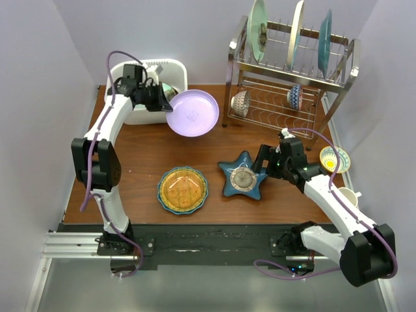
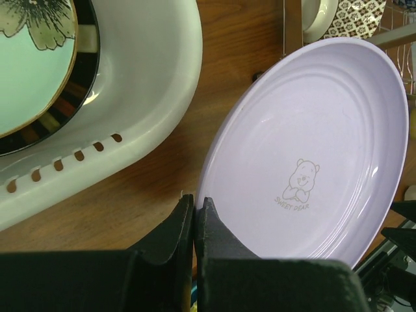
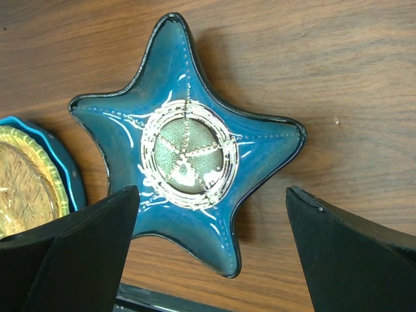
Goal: Place the plates into the plastic bin on the countertop
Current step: Pick up the plate at the center of the board, then place the plate in the plastic bin.
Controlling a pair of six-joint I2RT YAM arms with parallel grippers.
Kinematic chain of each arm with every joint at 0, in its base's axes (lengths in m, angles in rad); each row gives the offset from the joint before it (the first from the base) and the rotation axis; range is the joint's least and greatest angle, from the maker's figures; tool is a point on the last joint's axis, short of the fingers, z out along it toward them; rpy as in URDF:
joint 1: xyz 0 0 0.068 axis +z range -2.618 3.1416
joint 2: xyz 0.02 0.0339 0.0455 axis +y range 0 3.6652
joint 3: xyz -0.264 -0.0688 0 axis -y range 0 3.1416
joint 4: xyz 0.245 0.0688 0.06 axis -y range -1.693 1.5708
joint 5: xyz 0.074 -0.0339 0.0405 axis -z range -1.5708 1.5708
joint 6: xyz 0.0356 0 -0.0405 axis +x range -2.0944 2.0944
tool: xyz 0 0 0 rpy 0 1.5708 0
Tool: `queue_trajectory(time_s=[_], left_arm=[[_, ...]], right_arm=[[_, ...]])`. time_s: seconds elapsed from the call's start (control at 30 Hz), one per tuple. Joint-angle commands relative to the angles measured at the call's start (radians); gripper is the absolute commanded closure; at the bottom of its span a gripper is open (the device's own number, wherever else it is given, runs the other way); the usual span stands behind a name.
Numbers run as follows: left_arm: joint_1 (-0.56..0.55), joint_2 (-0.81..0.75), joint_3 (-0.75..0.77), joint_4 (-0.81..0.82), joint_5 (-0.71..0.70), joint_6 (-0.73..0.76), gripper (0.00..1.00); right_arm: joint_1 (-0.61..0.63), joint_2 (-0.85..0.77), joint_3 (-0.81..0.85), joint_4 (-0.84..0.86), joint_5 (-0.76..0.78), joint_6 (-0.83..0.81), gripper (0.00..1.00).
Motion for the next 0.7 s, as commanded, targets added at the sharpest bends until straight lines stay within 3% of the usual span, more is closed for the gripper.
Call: queue_trajectory(time_s=[0.0, 0.67], left_arm=[[0.034, 0.0, 0.087, -0.013, 0.039, -0.007, 1.0], [0.135, 0.063, 0.252, 0.043, 0.046, -0.117, 1.0]], right_arm=[[-0.004, 0.011, -0.011, 0.039, -0.012, -0.01, 0.01], [-0.004, 0.032, -0.005, 0.059, -0.028, -0.01, 0.01]])
